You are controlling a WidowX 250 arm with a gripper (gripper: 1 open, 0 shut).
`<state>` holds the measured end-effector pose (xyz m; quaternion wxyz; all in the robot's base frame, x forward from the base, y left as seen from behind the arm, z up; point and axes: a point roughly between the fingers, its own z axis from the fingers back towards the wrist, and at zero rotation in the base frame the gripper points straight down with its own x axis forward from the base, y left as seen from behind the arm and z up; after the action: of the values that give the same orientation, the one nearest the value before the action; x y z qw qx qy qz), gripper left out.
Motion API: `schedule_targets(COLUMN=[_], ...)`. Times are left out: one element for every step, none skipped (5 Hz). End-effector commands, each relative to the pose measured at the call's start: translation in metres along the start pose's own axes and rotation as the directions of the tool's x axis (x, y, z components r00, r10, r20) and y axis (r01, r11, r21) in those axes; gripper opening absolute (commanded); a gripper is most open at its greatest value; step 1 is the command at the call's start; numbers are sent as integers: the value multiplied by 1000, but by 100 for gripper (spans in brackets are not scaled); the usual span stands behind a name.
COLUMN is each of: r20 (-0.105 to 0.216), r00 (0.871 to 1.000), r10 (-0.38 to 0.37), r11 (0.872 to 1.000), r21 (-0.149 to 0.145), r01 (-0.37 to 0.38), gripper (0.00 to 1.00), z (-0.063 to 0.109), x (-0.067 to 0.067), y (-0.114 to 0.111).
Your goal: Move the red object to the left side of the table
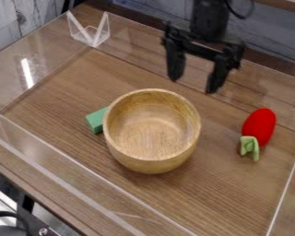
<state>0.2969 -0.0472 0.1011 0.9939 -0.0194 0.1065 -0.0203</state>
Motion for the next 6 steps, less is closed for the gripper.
schedule_targets(r20=[66,73,80,91,90,88], r00=[992,985,981,980,979,990], r10=[-104,-154,-174,-176,-182,-108], r11=[995,988,985,984,983,994], r21=[6,7,8,10,10,-7], r01=[104,154,174,176,182,109], gripper=[100,100,100,100,100,100], z=[10,-1,-12,-10,-8,-24], x=[26,47,59,64,66,71], y=[-39,-58,-54,-58,-62,-77])
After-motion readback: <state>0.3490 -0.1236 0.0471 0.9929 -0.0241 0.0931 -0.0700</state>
